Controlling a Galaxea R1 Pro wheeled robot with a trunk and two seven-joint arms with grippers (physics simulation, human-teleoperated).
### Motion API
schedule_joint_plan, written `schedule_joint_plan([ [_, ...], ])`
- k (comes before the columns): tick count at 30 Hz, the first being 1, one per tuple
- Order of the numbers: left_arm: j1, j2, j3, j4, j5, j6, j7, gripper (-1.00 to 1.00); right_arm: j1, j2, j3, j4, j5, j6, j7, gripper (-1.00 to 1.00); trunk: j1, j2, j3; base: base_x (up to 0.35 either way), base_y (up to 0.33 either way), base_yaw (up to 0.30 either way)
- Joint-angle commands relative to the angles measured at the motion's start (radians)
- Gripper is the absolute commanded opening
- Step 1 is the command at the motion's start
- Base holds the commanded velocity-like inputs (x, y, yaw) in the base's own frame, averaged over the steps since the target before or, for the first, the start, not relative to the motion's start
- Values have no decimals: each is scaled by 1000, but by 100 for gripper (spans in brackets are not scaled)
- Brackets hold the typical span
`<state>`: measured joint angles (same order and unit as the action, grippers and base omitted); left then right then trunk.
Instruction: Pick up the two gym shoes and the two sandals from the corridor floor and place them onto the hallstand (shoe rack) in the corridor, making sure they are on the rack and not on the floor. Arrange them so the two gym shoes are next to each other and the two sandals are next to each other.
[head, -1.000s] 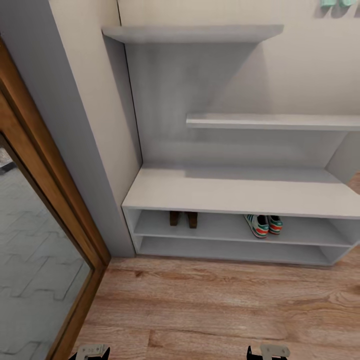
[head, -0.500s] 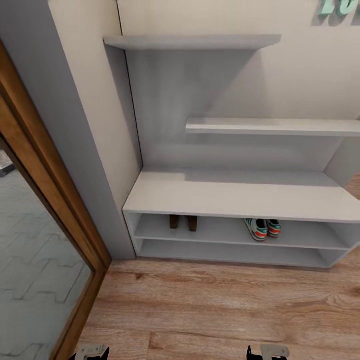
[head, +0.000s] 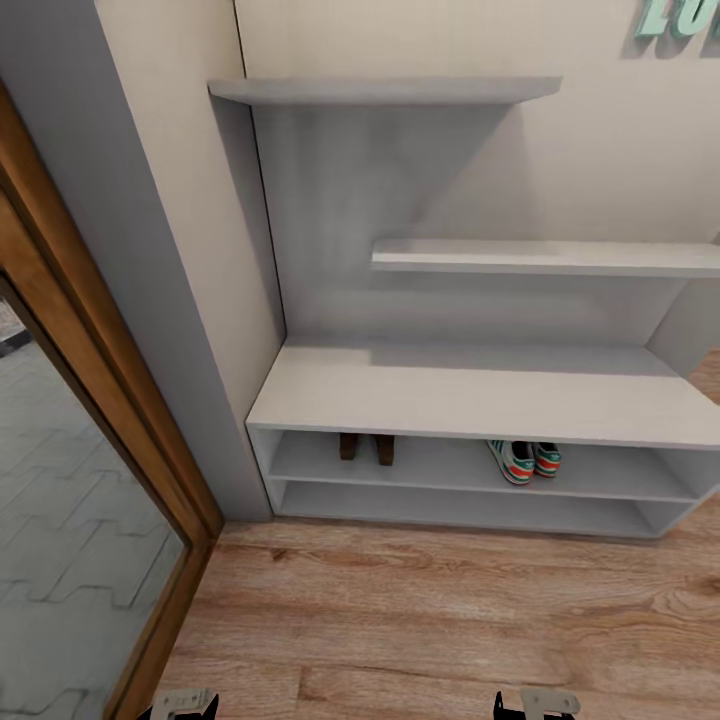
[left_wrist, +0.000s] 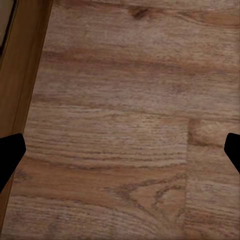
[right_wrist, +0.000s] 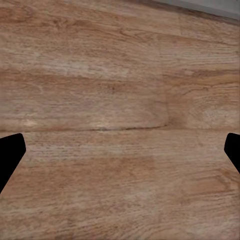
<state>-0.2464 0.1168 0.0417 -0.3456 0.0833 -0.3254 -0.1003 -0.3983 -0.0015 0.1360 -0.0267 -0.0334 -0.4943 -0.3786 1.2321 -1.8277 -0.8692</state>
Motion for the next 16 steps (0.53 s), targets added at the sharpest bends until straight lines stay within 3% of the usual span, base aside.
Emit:
schedule_joint_plan([
  [1,-1,0,4,1,9,-1,-10,100,0,0,8,1,-3,-1,-5,100,0,0,-1,0,0,0],
  [16,-1,0,4,1,9,-1,-10,100,1,1,8,1,-3,-1,-5,100,0,0,-1,0,0,0],
])
